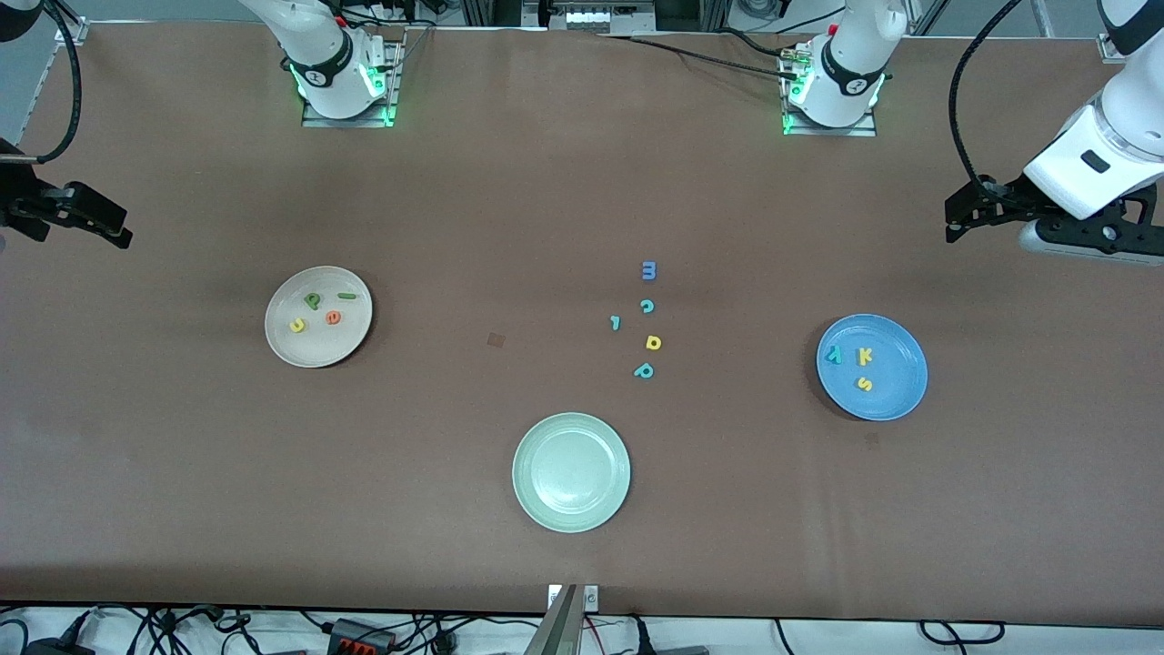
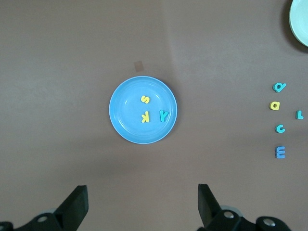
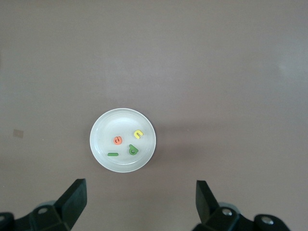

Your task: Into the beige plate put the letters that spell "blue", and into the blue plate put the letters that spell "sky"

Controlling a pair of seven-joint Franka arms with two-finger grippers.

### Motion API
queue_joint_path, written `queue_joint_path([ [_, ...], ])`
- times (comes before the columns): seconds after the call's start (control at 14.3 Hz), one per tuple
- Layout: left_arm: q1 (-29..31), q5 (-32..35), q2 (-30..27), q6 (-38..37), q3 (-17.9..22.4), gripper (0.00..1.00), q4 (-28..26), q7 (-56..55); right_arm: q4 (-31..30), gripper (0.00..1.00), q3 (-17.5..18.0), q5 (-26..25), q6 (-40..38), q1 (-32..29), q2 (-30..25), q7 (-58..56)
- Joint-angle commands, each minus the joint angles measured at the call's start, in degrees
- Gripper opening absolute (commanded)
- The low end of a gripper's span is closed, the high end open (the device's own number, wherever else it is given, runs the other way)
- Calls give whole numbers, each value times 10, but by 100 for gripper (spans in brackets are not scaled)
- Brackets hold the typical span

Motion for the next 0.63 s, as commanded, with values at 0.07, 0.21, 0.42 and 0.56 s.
queue_joint_path([
  [0.07, 2, -11, 9, -12, -1, 100, 20, 12, 10, 100, 7, 1, 1, -12, 4, -5],
  [0.21, 1, -10, 9, -12, -1, 100, 20, 12, 10, 100, 21, 10, 1, -38, 4, -7],
  [0.42, 2, -10, 9, -12, -1, 100, 20, 12, 9, 100, 28, 13, 5, -39, 12, -7],
  [0.56, 1, -10, 9, -12, -1, 100, 20, 12, 10, 100, 28, 13, 4, -36, 9, -8],
])
